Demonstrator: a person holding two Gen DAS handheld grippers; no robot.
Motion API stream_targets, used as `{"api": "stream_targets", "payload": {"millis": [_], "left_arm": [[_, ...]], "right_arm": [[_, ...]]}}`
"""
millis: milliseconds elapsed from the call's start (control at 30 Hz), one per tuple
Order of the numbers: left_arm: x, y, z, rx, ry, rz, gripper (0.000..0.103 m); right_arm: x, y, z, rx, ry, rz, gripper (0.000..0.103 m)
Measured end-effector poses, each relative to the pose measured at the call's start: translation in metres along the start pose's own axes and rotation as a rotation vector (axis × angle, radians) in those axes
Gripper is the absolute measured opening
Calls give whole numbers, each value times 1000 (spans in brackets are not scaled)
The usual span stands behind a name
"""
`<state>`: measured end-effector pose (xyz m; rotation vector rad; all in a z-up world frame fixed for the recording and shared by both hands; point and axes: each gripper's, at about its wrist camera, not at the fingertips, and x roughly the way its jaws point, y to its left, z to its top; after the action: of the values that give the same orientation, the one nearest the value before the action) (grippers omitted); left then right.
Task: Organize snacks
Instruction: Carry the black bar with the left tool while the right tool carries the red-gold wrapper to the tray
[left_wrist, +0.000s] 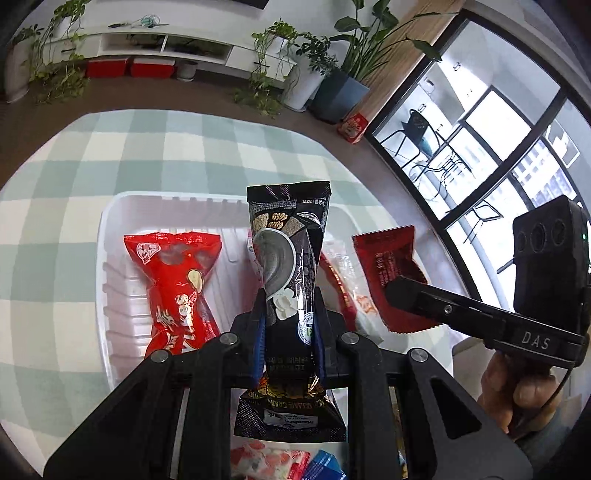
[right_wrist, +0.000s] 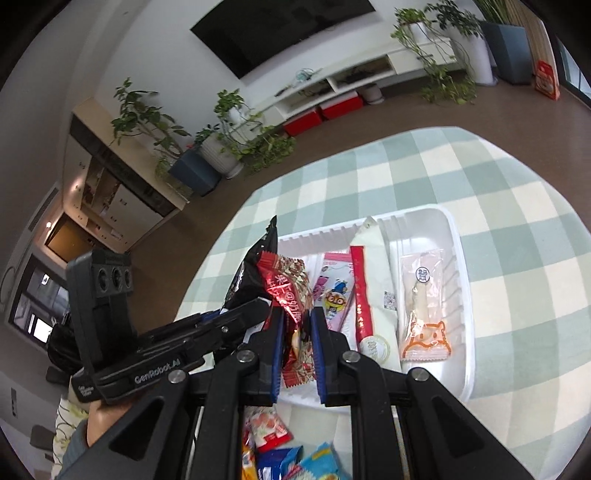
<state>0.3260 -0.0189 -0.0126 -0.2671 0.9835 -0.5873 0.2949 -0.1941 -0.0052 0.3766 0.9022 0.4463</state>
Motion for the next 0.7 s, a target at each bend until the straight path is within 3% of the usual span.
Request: {"api": "stream_targets", "payload": {"millis": [700], "left_arm": [[50, 30, -4, -47, 29, 50, 20]], "right_arm": [[51, -18, -4, 71, 66, -80, 16]]}}
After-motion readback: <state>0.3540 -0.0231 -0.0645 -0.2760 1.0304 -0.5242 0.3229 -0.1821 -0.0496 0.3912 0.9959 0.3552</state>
